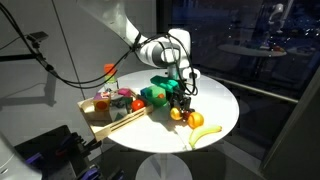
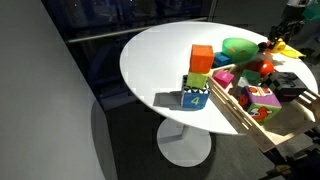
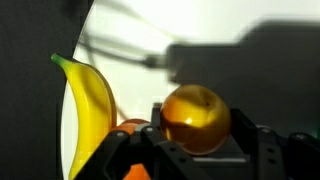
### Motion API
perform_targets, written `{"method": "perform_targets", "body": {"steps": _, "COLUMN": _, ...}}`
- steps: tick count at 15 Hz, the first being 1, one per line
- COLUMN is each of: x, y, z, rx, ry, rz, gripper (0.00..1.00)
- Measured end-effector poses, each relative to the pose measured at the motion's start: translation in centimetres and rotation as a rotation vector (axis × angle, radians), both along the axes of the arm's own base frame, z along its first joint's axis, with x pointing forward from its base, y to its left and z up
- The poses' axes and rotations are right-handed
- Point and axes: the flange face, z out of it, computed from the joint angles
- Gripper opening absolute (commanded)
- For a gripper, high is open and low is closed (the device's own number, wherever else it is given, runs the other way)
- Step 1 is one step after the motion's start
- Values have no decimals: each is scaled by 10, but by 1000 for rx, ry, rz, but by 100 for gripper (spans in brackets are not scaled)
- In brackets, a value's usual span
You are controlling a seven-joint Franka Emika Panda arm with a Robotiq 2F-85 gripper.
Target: Put the yellow fruit in the bowl and move the bowl to the right
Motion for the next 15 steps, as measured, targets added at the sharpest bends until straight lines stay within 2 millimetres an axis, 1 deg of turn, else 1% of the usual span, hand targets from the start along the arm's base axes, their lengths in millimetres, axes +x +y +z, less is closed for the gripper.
{"method": "perform_targets", "body": {"steps": 5, "x": 1, "y": 12, "z": 47, "rx": 4, "ry": -29, "rz": 12, "gripper": 44}}
{"method": "perform_targets", "body": {"steps": 8, "x": 4, "y": 26, "z": 68, "rx": 5, "ry": -57, "rz": 25, "gripper": 44}}
{"method": "perform_targets", "body": {"steps": 11, "x": 8, "y": 46, "z": 81, "rx": 6, "ry": -80, "rz": 36, "gripper": 44}}
{"method": "perform_targets", "body": {"steps": 15, "x": 15, "y": 81, "z": 85, "rx": 10, "ry": -94, "rz": 39, "gripper": 44}}
